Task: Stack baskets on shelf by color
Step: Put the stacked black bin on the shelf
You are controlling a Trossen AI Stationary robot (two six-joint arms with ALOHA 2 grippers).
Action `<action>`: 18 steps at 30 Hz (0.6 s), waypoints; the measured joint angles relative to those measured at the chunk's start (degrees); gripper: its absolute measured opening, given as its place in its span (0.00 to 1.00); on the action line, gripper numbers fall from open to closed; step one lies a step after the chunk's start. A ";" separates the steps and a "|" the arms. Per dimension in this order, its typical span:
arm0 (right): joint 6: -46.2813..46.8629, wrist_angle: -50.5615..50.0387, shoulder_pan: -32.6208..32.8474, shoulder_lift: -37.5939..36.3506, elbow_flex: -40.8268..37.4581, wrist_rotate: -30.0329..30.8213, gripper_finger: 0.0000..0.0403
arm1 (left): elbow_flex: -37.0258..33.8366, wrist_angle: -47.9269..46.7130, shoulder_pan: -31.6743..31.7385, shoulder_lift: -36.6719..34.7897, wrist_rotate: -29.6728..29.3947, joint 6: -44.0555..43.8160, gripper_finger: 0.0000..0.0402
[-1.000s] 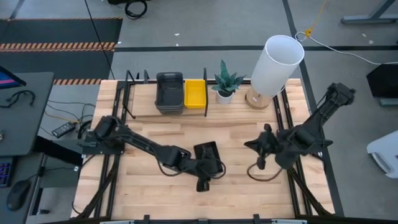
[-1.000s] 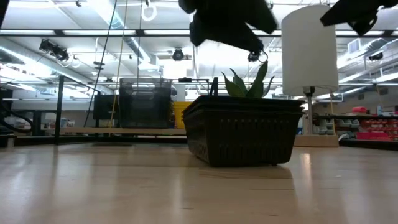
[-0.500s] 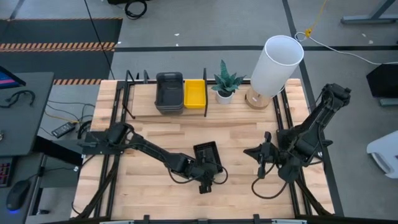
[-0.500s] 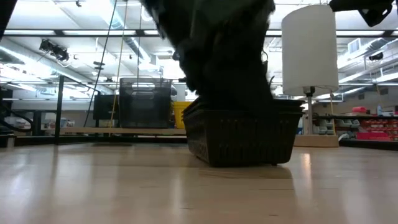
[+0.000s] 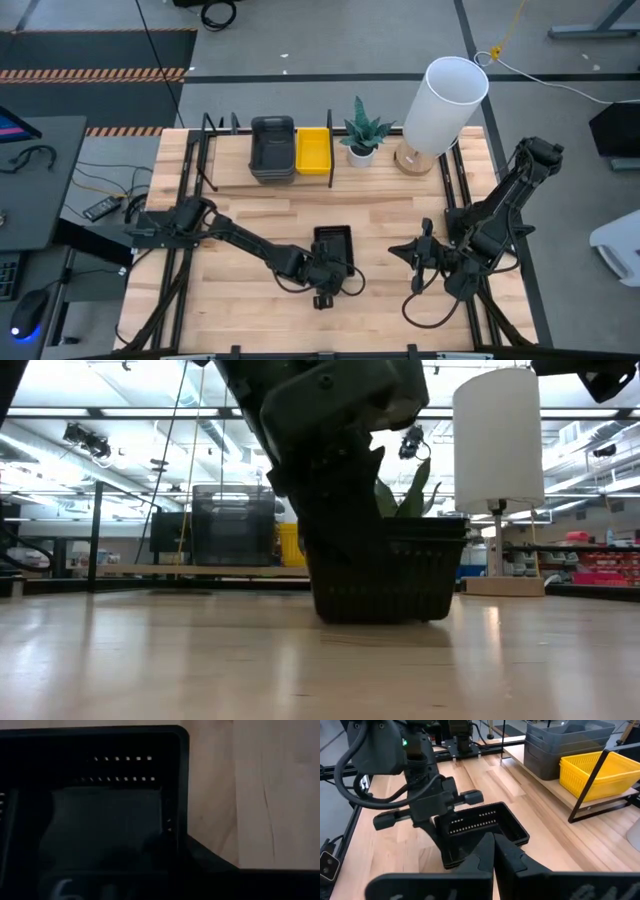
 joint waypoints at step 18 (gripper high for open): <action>0.04 0.63 2.31 0.00 0.00 1.48 0.01 | -7.33 -25.69 -0.78 -23.58 -7.04 3.45 0.04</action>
